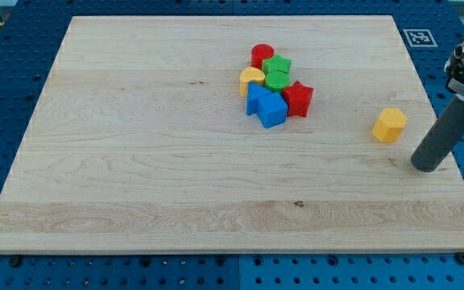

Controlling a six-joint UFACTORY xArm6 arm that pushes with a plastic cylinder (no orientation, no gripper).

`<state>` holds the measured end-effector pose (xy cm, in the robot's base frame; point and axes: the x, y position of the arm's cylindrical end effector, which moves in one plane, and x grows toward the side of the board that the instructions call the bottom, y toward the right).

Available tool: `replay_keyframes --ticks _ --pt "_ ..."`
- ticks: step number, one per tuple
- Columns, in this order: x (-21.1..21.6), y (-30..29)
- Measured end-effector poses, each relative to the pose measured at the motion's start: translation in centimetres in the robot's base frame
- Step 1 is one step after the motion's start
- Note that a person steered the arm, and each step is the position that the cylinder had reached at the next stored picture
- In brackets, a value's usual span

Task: Move the yellow hexagon slightly up

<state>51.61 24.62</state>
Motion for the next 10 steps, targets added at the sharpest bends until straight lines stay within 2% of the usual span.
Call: replay_keyframes --ticks 1,4,7,10 --pt "-0.6 -1.1" --pt "-6.2 -3.5" --pt "-7.8 -6.7" --pt "-7.6 -1.3"
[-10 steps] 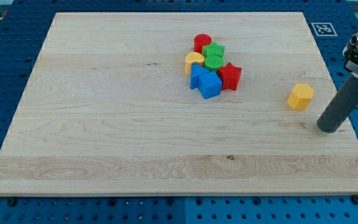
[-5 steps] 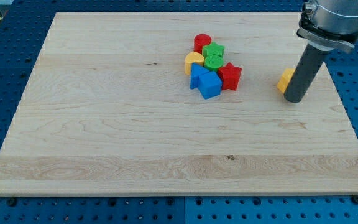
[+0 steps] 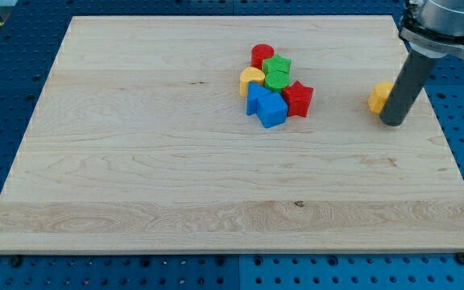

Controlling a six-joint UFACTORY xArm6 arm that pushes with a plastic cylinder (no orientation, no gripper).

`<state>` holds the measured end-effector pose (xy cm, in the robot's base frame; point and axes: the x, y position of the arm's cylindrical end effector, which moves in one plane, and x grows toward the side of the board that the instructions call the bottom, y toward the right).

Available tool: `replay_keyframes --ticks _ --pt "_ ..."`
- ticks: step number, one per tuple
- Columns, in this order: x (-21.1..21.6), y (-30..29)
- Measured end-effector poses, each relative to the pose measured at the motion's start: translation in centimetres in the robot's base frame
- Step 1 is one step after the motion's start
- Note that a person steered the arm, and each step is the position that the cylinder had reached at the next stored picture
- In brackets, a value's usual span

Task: Move the yellow hexagon slightly up

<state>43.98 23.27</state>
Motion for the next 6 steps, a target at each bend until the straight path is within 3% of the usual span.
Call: replay_keyframes --ticks 3,6 --pt "-2.2 0.9" --pt "-4.4 -2.0"
